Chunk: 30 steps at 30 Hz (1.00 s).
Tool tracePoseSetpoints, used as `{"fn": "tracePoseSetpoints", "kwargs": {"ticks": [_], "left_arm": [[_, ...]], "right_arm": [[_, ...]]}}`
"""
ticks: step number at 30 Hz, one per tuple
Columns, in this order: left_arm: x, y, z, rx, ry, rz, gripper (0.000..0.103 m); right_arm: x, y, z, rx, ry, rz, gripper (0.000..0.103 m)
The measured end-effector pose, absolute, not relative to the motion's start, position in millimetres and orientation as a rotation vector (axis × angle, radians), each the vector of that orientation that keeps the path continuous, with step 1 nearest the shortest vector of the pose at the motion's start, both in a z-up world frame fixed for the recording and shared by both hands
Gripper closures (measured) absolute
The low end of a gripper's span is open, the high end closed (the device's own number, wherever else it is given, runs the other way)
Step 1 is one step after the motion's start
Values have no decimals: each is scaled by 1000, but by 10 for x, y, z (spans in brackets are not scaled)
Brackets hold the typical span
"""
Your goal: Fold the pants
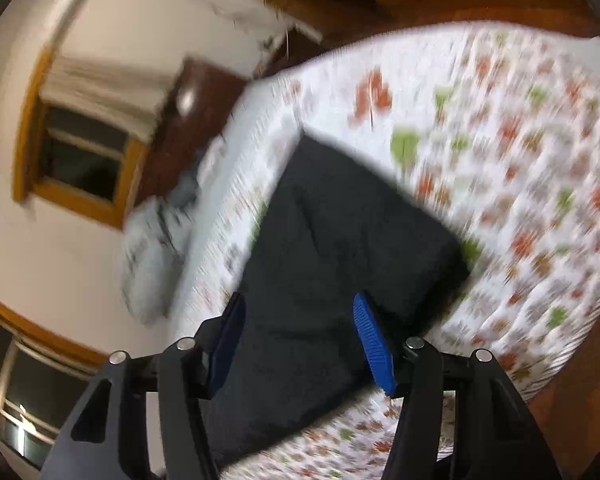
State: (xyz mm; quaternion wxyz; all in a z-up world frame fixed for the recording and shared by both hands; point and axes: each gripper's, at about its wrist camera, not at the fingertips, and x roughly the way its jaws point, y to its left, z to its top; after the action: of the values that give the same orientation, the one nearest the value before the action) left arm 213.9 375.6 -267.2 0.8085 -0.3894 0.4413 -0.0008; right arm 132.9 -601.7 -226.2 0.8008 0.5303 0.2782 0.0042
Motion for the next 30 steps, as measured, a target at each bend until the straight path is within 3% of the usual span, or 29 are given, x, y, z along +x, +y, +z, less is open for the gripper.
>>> {"fn": "tracePoseSetpoints", "kwargs": {"ticks": [2, 4, 5, 6, 30], "left_arm": [[2078, 3707, -2623, -823, 920, -11, 77], [2002, 3624, -2511, -822, 863, -44, 37], [1960, 3575, -2448, -819, 832, -54, 28], [1917, 3503, -2369, -806, 797, -43, 9], [1937, 3268, -2395, -764, 806, 32, 5]], "right_arm": [[1125, -6201, -2182, 1190, 515, -3, 36], [995, -6301, -2208, 1225, 509, 2, 36], [948, -6316, -2245, 1237, 517, 4, 36], [908, -6317, -2286, 1245, 525, 5, 36], [1025, -6435, -3049, 1389, 443, 112, 34]]}}
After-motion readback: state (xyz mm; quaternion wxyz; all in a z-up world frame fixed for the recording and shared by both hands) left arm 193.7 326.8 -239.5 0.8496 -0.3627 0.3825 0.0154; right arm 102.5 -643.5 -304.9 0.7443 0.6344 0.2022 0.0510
